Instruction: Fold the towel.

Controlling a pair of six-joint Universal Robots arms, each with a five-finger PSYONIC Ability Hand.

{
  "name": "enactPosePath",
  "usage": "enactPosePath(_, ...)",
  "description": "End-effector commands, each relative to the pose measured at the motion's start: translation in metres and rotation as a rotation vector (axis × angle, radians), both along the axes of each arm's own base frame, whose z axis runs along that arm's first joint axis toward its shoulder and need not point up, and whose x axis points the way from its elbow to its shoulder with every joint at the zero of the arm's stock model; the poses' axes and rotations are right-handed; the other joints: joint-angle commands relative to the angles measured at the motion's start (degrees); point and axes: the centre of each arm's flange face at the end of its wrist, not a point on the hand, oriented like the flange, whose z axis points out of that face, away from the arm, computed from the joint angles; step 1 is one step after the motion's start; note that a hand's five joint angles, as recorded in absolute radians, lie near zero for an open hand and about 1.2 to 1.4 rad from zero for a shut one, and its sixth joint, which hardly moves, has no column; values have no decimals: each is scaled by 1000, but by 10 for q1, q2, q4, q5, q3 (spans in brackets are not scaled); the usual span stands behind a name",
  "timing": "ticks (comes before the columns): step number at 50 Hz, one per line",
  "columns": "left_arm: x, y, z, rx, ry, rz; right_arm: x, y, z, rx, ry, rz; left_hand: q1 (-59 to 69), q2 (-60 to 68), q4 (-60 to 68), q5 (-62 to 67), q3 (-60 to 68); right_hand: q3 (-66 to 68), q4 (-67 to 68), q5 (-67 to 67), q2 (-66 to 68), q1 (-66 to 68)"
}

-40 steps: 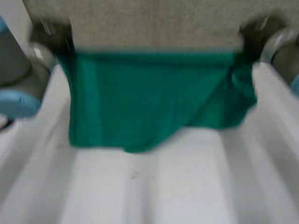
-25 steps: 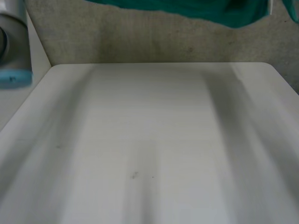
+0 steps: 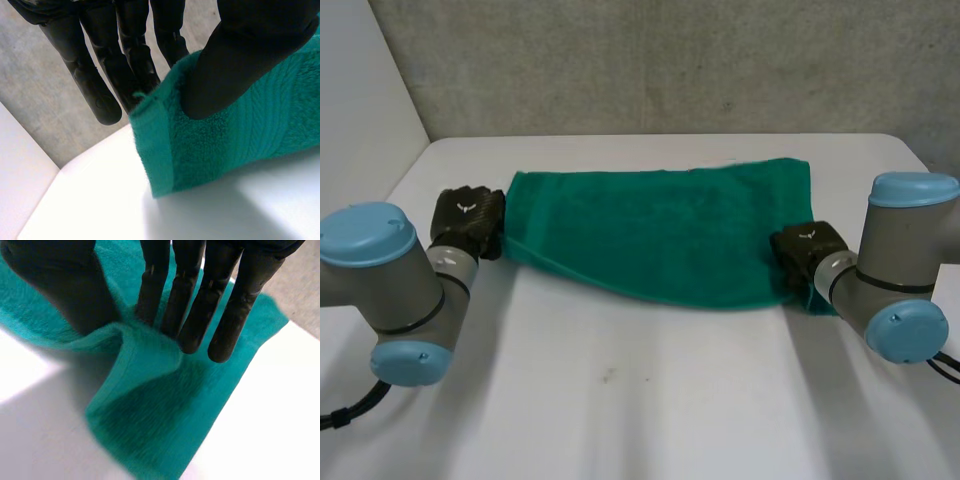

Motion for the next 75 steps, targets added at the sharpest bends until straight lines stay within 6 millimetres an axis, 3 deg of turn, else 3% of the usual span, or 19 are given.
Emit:
enactPosePath(1, 5, 7, 7, -6, 3, 9, -11, 13, 30, -31, -48, -30, 140, 114, 116, 149, 116, -141, -143, -151, -140, -53)
enactPosePath(8, 8, 12, 22, -33, 21, 17, -26, 22, 49, -54, -186, -110, 140, 114, 116, 149, 116, -249, -250, -258, -248, -161)
enactPosePath(11, 9, 14, 26, -42, 24, 19, -46, 20, 44, -13, -244, -185, 140, 114, 116, 149, 116, -306, -308, -316, -305, -218)
enactPosePath(19, 9, 15, 28, -46, 25, 17, -69, 23, 24, 137, -420, -287, 140, 114, 116, 149, 116, -340, -341, -349, -339, -252)
enactPosePath(28, 15, 10, 29, -49, 26, 39, -68, 25, 7, 206, -456, -285, 140, 114, 116, 149, 116, -337, -338, -346, -336, -249)
enactPosePath(43, 15, 10, 30, -52, 28, 37, -53, 3, -23, 265, -563, -328, 140, 114, 116, 149, 116, -285, -286, -294, -284, -197)
enactPosePath(47, 15, 10, 30, -52, 28, 37, -50, -2, -25, 275, -600, -335, 140, 114, 116, 149, 116, -216, -217, -225, -215, -128)
enactPosePath(50, 16, 10, 30, -51, 28, 39, -49, -5, -23, 261, -620, -338, 140, 114, 116, 149, 116, -78, -79, -87, -77, 10)
enactPosePath(54, 16, 10, 30, -53, 25, 39, -51, -13, -17, 181, -628, -354, 140, 114, 116, 149, 116, 244, 243, 235, 245, 332)
enactPosePath(58, 15, 11, 30, -51, 18, 37, -61, -24, -3, 58, -604, -407, 140, 114, 116, 149, 116, 245, 243, 235, 246, 333)
enactPosePath(63, 21, 21, 29, 21, -18, 43, -62, -21, 27, -43, -393, -305, 140, 114, 116, 149, 116, 245, 243, 235, 246, 333)
enactPosePath(67, 30, 40, 26, 149, -89, 45, -62, 6, 46, -60, -5, -121, 140, 114, 116, 149, 116, 245, 243, 235, 246, 333)
enactPosePath(71, 40, 74, 26, 309, -214, 31, -76, 54, 48, 47, 407, 40, 140, 114, 116, 149, 116, 245, 243, 235, 246, 333)
enactPosePath(72, 46, 89, 27, 363, -255, 29, -78, 63, 47, 74, 461, 61, 140, 114, 116, 149, 116, 245, 243, 235, 246, 333)
enactPosePath(75, 53, 103, 30, 406, -289, 30, -85, 86, 45, 150, 578, 111, 140, 114, 116, 149, 116, 245, 243, 235, 246, 333)
